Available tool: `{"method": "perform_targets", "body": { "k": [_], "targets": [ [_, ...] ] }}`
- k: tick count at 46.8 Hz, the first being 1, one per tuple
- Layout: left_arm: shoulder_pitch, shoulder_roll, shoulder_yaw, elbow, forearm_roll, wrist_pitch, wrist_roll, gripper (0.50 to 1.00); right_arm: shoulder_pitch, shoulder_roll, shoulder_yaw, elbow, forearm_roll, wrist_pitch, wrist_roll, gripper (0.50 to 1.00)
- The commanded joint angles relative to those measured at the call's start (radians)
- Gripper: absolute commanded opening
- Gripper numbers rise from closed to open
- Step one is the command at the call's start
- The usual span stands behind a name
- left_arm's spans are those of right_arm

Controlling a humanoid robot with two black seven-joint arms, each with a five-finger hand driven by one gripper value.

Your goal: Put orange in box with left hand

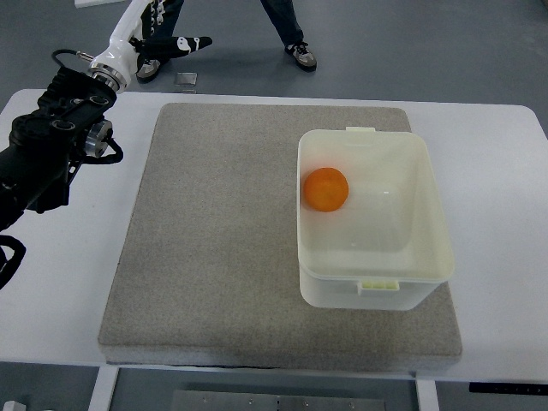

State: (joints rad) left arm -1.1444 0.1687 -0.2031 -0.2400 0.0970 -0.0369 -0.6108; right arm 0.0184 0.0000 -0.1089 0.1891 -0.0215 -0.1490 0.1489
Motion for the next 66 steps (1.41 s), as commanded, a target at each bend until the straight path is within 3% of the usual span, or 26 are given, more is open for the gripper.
{"method": "perform_targets", "body": {
  "k": [1, 16, 34, 66],
  "targets": [
    [0.017, 0.000, -0.096, 0.002, -0.063, -0.050, 0.000, 0.992, 0.000, 0.000, 0.000, 0.001, 0.000, 0.000, 0.000, 0.932],
    [0.057, -0.020, -0.214, 0.056, -0.292, -0.136, 0.194, 0.994, 0.000, 0.000, 0.000, 0.001, 0.000, 0.000, 0.000, 0.932],
    [0.118, -0.032, -0.389, 0.071, -0.349, -0.354, 0.192, 1.000, 0.000, 0.000, 0.000, 0.001, 0.000, 0.000, 0.000, 0.932],
    [0.135, -0.029, -0.407, 0.070, -0.350, -0.370, 0.192, 1.000, 0.000, 0.000, 0.000, 0.001, 0.000, 0.000, 0.000, 0.932]
  ]
}}
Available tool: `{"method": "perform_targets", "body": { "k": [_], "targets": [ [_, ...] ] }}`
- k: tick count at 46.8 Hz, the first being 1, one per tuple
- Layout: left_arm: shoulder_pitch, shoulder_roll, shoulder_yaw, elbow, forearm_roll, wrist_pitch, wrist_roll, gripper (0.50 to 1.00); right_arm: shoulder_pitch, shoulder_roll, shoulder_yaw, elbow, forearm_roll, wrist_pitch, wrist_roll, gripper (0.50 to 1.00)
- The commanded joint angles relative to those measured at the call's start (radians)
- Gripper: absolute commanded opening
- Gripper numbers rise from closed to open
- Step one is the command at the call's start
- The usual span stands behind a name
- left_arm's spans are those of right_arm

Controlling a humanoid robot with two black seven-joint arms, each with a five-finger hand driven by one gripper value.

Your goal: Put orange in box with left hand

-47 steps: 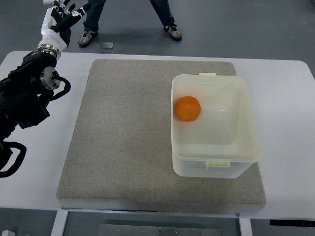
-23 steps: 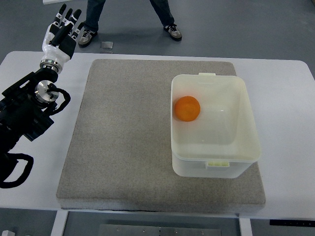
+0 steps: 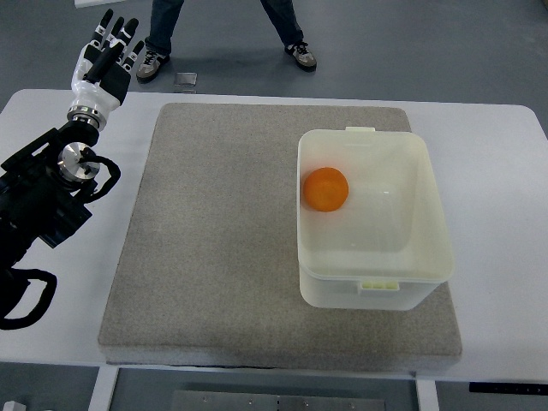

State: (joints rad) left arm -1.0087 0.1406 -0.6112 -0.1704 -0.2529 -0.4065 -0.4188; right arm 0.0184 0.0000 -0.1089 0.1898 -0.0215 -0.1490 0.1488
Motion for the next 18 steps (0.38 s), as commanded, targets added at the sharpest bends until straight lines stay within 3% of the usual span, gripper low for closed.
{"method": "perform_targets", "body": {
  "k": [1, 18],
  "targets": [
    [-0.001, -0.001, 0.001, 0.000, 0.000, 0.000, 0.000, 1.000, 0.000, 0.000, 0.000, 0.000, 0.000, 0.000, 0.000, 0.932],
    [-0.001, -0.006, -0.001, 0.000, 0.000, 0.002, 0.000, 0.999, 0.002, 0.000, -0.002, 0.000, 0.000, 0.000, 0.000, 0.932]
  ]
}}
